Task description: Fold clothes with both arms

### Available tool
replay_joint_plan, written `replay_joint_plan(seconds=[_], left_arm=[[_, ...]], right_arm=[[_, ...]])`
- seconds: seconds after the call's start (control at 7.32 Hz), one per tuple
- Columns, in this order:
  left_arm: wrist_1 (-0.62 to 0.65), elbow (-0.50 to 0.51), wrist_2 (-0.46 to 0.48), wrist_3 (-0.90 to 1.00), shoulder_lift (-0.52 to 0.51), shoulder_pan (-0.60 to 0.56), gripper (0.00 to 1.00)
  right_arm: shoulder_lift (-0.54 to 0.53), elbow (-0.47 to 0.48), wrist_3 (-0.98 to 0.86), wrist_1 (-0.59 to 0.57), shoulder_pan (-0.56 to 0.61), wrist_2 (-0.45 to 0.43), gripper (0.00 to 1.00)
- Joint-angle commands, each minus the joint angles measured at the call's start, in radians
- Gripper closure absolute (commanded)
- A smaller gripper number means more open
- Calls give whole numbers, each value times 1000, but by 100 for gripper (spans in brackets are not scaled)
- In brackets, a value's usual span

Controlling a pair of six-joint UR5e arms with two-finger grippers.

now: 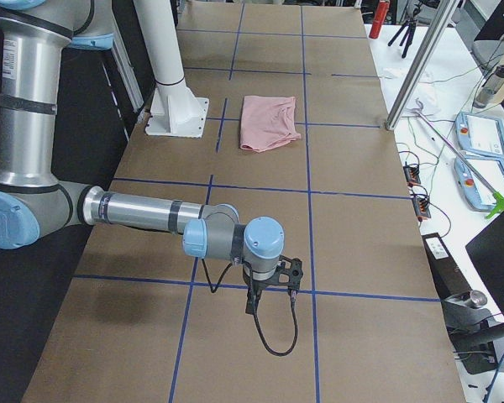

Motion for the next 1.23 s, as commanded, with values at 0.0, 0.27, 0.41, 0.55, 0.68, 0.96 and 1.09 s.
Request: replay_joint_plan(seconds=[0.0, 0.27, 0.41, 0.55, 0.68, 0.96, 1.09], left_arm=[[6, -3, -7, 1, 1, 0, 0], [-4, -12, -4, 5, 1, 0, 0], [-5, -14, -2, 8, -1, 0, 0], [-4, -12, -2, 8, 1, 0, 0], [-4, -11, 4, 7, 2, 0, 0], [-2, -11, 7, 5, 2, 0, 0], [-2, -11, 7, 5, 2, 0, 0]], right_arm=[[-1, 21, 1, 5, -21, -4, 0], [-3, 32, 1, 5, -20, -1, 0], [-3, 32, 1, 5, -21, 0, 0], [-5, 32, 1, 5, -21, 2, 0], [-8, 32, 3, 6, -21, 2, 0], [-8, 31, 4, 6, -21, 3, 0], [-9, 31, 6, 6, -21, 3, 0]])
